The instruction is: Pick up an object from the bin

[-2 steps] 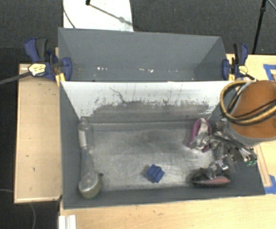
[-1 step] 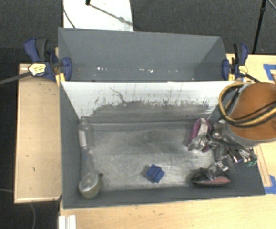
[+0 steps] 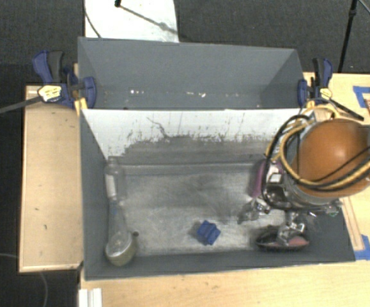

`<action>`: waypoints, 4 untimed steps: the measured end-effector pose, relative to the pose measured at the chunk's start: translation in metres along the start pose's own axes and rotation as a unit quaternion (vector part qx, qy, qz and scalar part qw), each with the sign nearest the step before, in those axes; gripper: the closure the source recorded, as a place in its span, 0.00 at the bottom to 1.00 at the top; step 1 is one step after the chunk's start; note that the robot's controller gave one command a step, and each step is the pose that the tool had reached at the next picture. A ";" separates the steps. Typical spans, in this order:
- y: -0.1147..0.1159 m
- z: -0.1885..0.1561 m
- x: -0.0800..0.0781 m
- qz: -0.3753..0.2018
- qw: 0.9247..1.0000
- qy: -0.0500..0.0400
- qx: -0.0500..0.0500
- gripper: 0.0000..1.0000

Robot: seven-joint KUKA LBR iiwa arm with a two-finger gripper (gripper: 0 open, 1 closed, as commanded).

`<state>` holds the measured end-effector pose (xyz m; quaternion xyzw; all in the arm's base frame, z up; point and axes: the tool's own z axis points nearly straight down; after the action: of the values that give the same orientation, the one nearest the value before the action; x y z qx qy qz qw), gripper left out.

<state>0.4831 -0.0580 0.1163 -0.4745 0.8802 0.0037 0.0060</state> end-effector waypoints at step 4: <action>0.001 0.006 0.000 -0.207 0.978 0.002 0.006 1.00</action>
Offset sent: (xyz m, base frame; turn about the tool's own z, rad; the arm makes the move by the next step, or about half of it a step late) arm -0.0038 -0.0092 -0.0321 -0.2078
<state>0.4826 -0.0572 0.1099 -0.6465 0.7629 -0.0039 0.0080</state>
